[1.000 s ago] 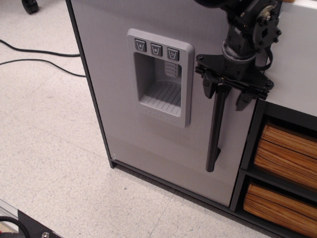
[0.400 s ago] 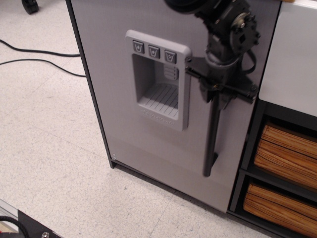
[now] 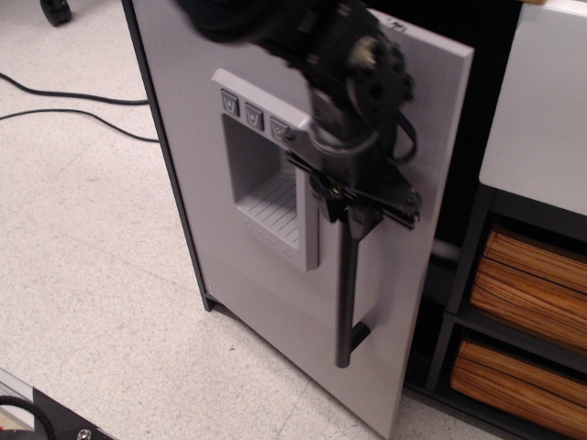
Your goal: Open fridge
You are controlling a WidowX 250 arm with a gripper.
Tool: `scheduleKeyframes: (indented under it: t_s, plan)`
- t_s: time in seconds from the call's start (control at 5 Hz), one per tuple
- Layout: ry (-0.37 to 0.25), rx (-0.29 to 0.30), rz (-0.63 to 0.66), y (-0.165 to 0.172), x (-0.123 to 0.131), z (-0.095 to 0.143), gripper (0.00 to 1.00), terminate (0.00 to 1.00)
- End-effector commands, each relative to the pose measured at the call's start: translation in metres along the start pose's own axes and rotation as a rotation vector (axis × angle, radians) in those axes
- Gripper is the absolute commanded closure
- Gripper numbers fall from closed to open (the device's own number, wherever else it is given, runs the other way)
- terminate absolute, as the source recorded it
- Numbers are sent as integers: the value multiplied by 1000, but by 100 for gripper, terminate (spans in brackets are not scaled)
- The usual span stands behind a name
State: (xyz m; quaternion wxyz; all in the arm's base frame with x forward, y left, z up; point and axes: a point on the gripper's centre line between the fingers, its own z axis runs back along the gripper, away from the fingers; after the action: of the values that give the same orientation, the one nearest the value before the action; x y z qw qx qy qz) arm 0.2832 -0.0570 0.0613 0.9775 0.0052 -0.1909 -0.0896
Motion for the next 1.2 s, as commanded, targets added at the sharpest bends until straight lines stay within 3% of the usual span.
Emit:
scheduleKeyframes:
  t_s: [0.0,0.2,0.4,0.6,1.0]
  plan:
    - [75,-14,31,13,-17,30,0,0]
    - [115,-1,18,1,-36,23,0,0]
    - [184,-44,-33,-33,-43,0,0,0]
    - [186,-55,-80,-70,-42,-17,0,0]
    - [187,-80,-94,-127,-18,-56,0,0]
